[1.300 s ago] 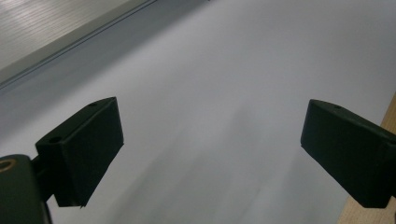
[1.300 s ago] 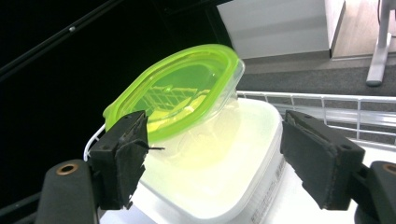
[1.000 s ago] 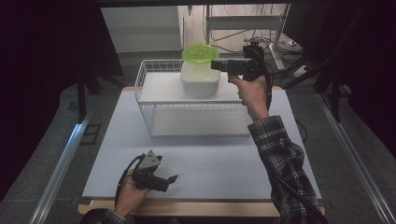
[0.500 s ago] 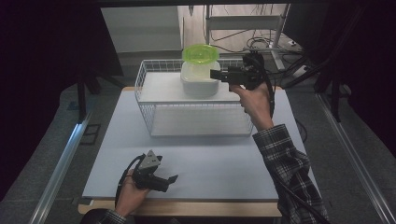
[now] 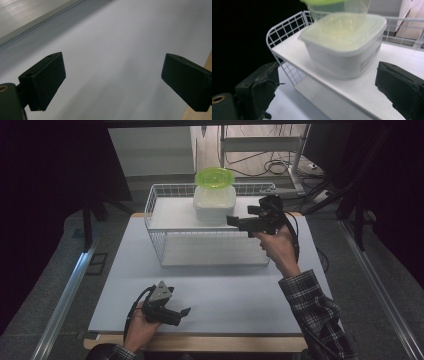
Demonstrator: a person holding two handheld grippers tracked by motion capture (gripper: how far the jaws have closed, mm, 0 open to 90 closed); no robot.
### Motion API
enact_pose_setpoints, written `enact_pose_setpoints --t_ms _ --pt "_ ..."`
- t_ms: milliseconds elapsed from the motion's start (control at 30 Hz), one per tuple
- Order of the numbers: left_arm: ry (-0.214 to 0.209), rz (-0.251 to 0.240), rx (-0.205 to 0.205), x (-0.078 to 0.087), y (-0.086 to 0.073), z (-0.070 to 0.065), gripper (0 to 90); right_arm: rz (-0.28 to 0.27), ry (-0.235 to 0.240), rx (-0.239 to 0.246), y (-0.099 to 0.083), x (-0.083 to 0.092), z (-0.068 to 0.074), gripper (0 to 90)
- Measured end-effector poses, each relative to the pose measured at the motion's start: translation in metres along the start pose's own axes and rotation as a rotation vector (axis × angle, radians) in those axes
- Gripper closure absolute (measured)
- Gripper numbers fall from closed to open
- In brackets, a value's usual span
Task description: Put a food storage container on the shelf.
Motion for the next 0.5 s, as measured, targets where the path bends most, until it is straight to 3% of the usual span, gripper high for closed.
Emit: enact_pose_setpoints --t_ms 500 --pt "0.003 0.0 -0.001 -0.001 0.0 -0.001 5.0 0.056 -0.03 0.066 -0.057 0.009 -0.006 2.1"
Point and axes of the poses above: each handheld gripper's, and its own axes: x roughly backward along the jaws, y roughly out of its top, z roughly to its left, the point moved 2 cm from there along -x, roughly forward along the jaws, and after that the axes turned 11 degrees about -x, right-handed, at the moved point
